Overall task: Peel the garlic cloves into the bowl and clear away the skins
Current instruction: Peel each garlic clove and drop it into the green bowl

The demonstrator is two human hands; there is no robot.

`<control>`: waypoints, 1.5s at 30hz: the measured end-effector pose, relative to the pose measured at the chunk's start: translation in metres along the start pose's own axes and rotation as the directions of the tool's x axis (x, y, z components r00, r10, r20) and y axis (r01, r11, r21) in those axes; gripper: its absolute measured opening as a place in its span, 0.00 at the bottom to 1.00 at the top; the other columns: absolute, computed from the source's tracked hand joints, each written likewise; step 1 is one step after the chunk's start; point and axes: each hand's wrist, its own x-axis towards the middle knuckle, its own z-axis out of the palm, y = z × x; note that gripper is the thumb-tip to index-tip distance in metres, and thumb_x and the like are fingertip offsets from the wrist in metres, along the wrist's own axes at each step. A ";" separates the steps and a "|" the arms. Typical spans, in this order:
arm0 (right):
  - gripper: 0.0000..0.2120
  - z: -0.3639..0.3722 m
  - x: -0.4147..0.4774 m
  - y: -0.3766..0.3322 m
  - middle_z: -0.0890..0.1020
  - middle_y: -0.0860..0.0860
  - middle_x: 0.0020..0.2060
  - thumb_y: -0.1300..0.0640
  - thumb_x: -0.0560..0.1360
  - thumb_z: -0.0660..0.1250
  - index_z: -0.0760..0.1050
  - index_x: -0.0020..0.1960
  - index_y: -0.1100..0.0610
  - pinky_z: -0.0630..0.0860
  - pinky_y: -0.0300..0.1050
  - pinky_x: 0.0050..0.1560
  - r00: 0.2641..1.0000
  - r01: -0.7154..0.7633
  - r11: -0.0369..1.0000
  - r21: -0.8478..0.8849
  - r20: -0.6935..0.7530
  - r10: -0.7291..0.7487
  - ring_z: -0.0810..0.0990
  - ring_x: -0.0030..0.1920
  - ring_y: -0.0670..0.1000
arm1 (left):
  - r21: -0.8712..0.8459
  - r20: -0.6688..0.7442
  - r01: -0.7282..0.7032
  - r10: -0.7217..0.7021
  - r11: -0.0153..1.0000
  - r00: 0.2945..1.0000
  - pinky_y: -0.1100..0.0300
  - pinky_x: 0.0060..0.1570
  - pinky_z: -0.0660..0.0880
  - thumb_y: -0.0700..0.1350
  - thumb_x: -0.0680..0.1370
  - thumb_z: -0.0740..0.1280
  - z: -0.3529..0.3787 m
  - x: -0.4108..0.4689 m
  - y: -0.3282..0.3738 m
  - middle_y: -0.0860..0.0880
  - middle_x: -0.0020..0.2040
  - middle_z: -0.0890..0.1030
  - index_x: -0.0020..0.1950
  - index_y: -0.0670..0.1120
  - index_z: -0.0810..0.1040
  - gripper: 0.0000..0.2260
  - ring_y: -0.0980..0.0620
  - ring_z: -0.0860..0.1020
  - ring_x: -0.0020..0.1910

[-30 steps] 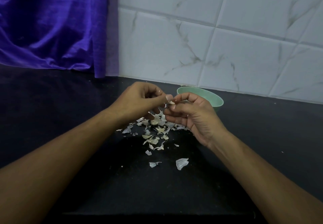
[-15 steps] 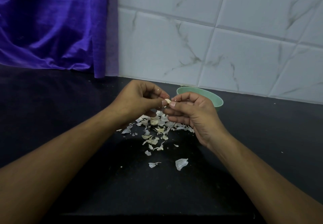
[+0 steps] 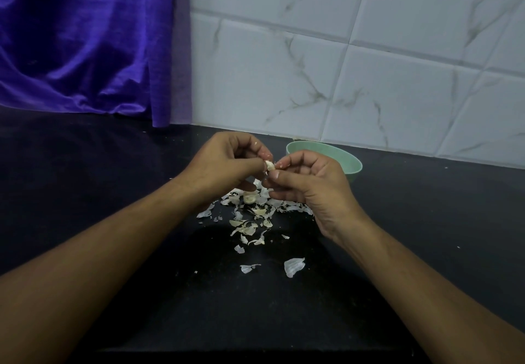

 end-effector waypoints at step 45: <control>0.06 -0.005 0.004 -0.005 0.87 0.60 0.48 0.64 0.77 0.72 0.80 0.53 0.65 0.85 0.44 0.41 0.993 -0.114 0.982 0.148 0.009 0.114 0.86 0.40 0.52 | 0.122 0.041 -0.162 0.158 0.979 0.987 0.41 0.47 0.85 0.43 0.78 0.75 -0.003 0.002 -0.006 0.46 0.45 0.87 0.54 0.47 0.85 0.06 0.42 0.86 0.44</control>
